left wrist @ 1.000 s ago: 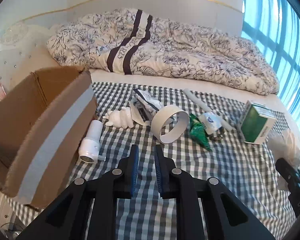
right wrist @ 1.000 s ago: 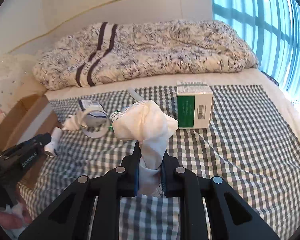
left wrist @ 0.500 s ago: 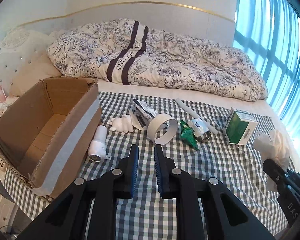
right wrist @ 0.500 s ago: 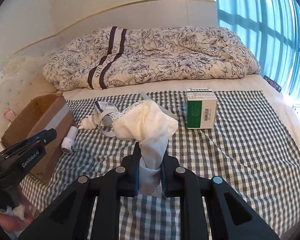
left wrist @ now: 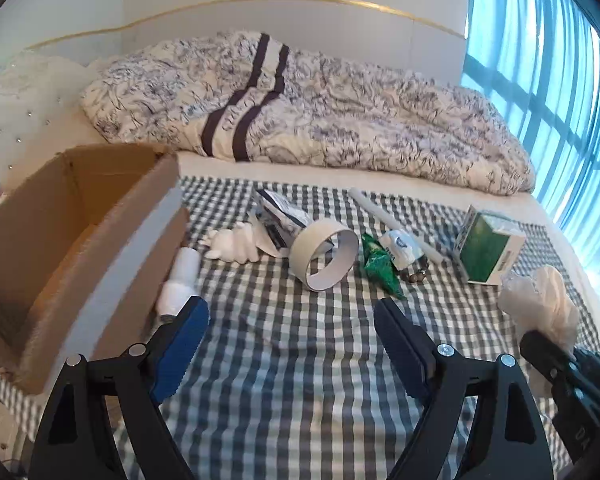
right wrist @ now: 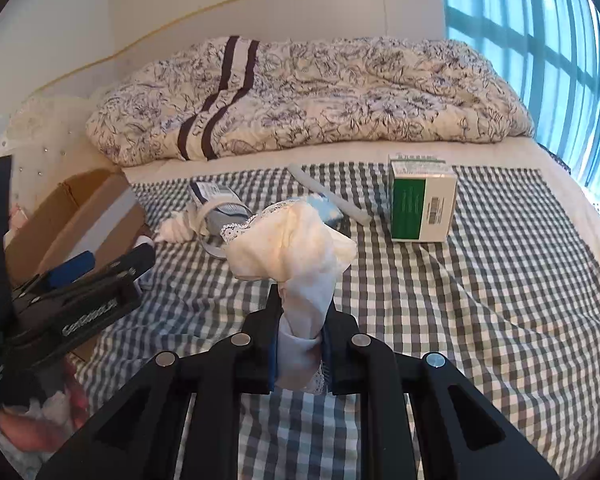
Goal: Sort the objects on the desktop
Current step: 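Grasp the white tape roll with the left tool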
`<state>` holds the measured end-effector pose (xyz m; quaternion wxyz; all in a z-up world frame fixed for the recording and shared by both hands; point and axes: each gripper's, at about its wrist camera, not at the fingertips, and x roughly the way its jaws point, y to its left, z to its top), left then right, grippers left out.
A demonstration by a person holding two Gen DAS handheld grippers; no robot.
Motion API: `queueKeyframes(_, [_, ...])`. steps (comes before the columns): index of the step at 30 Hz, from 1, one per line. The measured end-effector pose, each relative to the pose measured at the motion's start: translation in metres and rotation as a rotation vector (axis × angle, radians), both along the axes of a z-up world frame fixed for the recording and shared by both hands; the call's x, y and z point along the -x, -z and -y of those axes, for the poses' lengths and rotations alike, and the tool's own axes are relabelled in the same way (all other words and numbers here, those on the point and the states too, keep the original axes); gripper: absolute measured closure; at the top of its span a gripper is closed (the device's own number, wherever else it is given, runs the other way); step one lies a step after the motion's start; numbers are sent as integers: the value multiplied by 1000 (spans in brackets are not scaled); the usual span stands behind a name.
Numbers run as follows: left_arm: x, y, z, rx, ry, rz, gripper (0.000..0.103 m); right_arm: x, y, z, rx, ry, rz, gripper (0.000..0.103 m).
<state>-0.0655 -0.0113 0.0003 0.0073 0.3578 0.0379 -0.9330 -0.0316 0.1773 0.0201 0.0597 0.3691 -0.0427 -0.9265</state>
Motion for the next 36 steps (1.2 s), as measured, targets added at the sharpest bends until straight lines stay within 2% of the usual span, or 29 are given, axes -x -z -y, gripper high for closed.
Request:
queueKeyframes(13, [99, 72, -8, 37, -48, 114, 16, 65, 52, -24, 3, 26, 101, 87])
queueKeyframes(21, [132, 97, -9, 80, -58, 151, 18, 92, 77, -29, 26, 30, 155, 87])
queueKeyframes(22, [135, 100, -8, 80, -66, 157, 23, 93, 79, -28, 26, 31, 159, 87])
queueKeyframes(24, [139, 104, -6, 83, -71, 180, 48, 94, 82, -27, 25, 30, 166, 87])
queueKeyframes(25, [140, 105, -6, 80, -64, 192, 69, 94, 82, -27, 25, 31, 168, 87])
queueKeyframes(26, [140, 104, -7, 79, -53, 199, 82, 94, 82, -27, 24, 33, 168, 87])
queueKeyframes(27, [138, 103, -7, 85, -51, 198, 83, 94, 82, -27, 22, 35, 167, 87])
queueKeyframes(29, [133, 96, -8, 83, -41, 181, 92, 92, 80, -28, 19, 40, 164, 87])
queueKeyframes(31, [127, 88, -6, 84, -43, 164, 94, 91, 76, -27, 17, 41, 161, 87])
queueKeyframes(36, [107, 64, 0, 72, -54, 126, 95, 79, 60, -23, 13, 37, 128, 87])
